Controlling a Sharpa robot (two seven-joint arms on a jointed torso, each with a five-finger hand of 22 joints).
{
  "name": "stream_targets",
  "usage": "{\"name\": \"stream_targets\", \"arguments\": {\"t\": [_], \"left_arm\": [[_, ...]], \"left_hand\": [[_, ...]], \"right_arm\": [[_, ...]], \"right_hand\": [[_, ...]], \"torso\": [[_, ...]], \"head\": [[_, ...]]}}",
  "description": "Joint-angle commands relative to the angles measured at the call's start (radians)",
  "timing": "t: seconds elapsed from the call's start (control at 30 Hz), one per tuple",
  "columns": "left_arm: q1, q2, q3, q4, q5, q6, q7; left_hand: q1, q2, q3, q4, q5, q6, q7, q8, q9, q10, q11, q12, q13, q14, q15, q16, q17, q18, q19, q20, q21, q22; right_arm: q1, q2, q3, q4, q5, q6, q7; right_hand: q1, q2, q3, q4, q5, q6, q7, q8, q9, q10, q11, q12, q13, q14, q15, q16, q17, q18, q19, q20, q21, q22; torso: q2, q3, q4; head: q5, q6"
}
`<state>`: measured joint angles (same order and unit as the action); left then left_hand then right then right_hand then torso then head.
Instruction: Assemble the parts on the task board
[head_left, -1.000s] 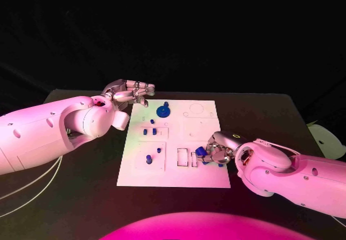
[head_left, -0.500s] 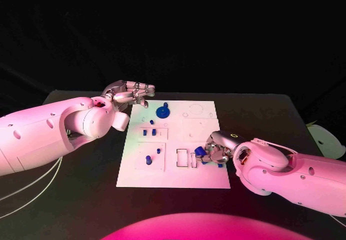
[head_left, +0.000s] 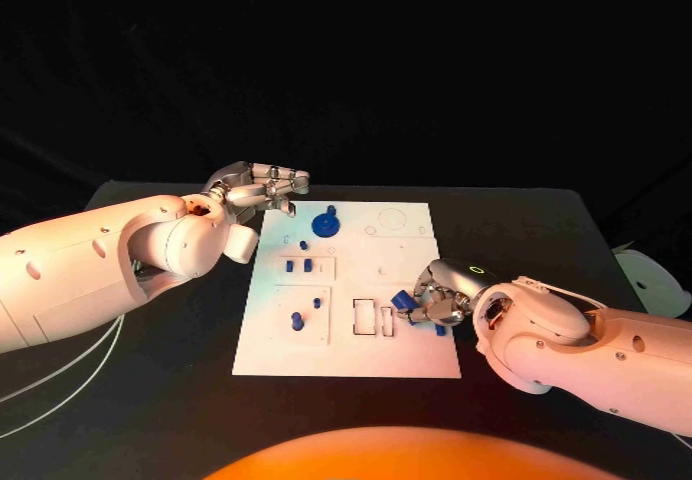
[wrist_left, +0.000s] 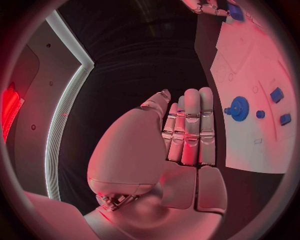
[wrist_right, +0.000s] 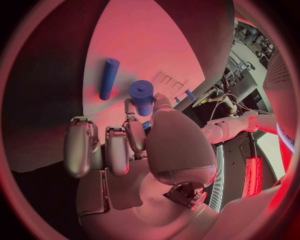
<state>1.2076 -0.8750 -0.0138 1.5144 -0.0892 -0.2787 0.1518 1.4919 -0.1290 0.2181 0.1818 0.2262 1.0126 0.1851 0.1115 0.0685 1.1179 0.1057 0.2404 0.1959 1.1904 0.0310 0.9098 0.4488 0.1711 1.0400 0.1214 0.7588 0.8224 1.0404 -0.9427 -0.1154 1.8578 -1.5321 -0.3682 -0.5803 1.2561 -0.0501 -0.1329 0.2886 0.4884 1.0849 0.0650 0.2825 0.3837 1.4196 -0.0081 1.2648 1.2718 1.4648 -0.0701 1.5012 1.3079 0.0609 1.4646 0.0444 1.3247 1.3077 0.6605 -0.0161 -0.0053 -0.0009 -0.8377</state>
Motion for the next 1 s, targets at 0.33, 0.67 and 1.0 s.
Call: {"name": "stream_targets", "arguments": {"t": [0.33, 0.67, 1.0], "left_arm": [[0.001, 0.003, 0.001, 0.001, 0.002, 0.015, 0.006], [0.001, 0.005, 0.001, 0.002, 0.002, 0.016, 0.006], [0.001, 0.003, 0.001, 0.004, 0.002, 0.017, 0.004]], "left_hand": [[0.002, -0.001, -0.008, 0.001, 0.002, -0.011, 0.001, 0.006, 0.000, -0.009, 0.003, 0.007, 0.001, -0.006, 0.000, 0.001, -0.002, 0.013, 0.004, 0.001, -0.007, -0.002], [0.002, -0.001, -0.008, 0.001, 0.002, -0.011, 0.001, 0.006, 0.000, -0.009, 0.003, 0.007, 0.001, -0.006, 0.000, 0.001, -0.002, 0.013, 0.004, 0.001, -0.007, -0.002], [0.002, -0.001, -0.008, 0.001, 0.002, -0.011, 0.001, 0.006, 0.000, -0.009, 0.003, 0.007, 0.001, -0.006, 0.000, 0.001, -0.002, 0.013, 0.004, 0.001, -0.007, -0.002]], "right_arm": [[0.025, 0.010, 0.004, 0.047, 0.136, -0.060, -0.007], [0.021, 0.073, 0.002, 0.031, 0.215, -0.005, 0.001], [0.017, 0.107, 0.000, 0.001, 0.235, 0.037, 0.000]], "right_hand": [[-0.001, 0.011, -0.010, 0.001, 0.024, 0.006, -0.007, 0.005, 0.004, 0.006, -0.008, 0.005, 0.005, 0.078, -0.007, 0.009, 0.121, -0.015, 0.028, -0.009, 0.009, 0.201], [-0.057, 0.026, -0.037, 0.004, 0.025, 0.014, -0.010, 0.005, 0.012, 0.014, -0.010, 0.009, 0.014, 0.084, -0.008, 0.023, 0.152, -0.018, 0.033, -0.010, 0.021, 0.206], [-0.076, 0.037, -0.047, 0.004, 0.011, 0.020, -0.013, 0.008, 0.017, 0.009, -0.012, -0.010, -0.002, 0.085, -0.010, 0.025, 0.156, -0.018, 0.034, -0.012, 0.021, 0.206]], "torso": [[0.000, -0.0008, -0.0003], [0.001, -0.0009, 0.0020], [0.001, -0.0008, 0.0006]], "head": [[-0.003, 0.003], [-0.001, 0.002], [0.005, -0.003]]}}
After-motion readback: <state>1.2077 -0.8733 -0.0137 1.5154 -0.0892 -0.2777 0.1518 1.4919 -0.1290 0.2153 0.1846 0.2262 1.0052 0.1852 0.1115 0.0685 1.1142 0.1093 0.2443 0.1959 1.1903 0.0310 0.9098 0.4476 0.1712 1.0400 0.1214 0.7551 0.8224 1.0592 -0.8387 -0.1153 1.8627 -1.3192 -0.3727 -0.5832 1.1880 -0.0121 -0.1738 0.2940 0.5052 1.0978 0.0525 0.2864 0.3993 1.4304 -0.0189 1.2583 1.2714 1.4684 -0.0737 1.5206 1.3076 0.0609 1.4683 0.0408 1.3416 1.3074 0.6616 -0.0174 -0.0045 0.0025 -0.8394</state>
